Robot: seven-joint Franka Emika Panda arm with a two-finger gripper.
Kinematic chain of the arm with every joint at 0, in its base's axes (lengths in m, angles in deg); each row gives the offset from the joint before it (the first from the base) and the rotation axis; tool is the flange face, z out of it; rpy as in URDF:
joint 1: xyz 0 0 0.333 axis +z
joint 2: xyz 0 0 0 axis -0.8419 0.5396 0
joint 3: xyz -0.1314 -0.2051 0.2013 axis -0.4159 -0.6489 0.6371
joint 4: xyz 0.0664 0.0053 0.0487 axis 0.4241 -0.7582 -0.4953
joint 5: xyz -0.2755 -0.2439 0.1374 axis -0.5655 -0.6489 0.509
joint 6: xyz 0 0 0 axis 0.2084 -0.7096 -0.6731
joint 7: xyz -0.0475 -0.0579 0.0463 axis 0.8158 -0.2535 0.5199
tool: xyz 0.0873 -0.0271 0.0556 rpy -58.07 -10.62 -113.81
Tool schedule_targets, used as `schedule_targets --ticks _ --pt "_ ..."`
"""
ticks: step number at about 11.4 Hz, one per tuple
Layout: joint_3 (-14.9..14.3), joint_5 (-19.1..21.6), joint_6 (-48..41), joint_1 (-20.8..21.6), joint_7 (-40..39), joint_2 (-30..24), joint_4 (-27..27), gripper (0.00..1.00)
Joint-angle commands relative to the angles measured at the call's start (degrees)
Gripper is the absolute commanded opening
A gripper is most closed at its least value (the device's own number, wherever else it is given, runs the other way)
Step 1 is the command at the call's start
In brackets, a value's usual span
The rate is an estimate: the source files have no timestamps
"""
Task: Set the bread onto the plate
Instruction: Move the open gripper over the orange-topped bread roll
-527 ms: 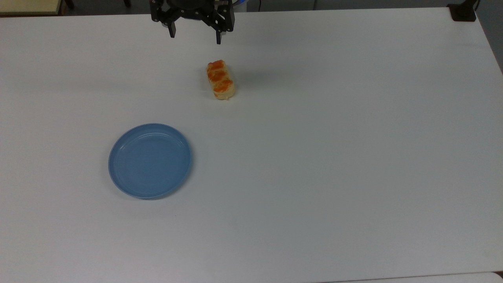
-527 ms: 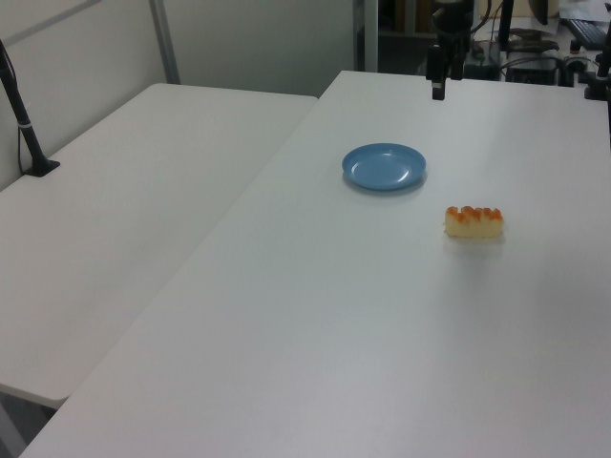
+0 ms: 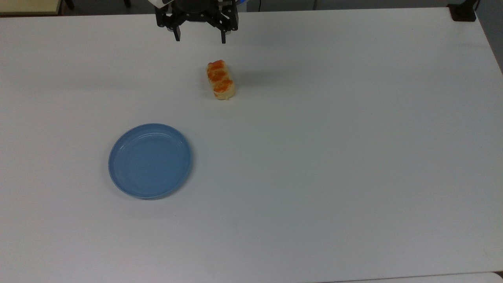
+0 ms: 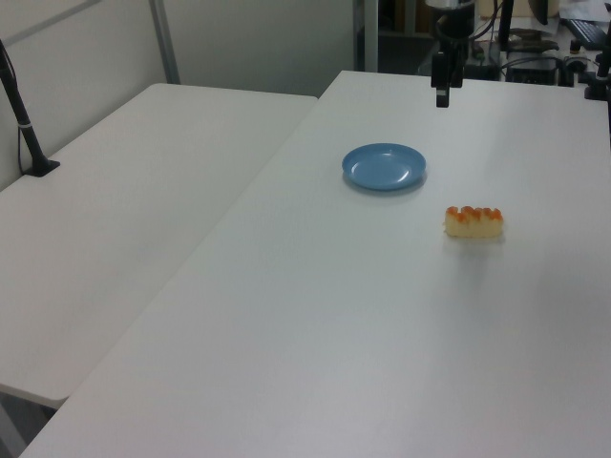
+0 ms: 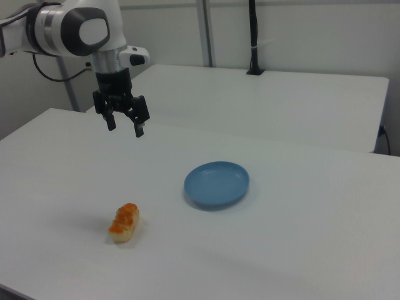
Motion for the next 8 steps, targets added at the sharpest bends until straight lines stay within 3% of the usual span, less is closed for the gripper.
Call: schedule_targets --ticks 1,4,8 --pt "-0.39 1.25 0.36 0.10 -2.59 -0.93 -1.26 1.00" --pt "-0.39 1.25 0.36 0.72 -4.35 -1.19 -3.63 1.00" --pt "1.10 0.03 6.40 3.26 -5.94 -0.85 -14.42 1.00"
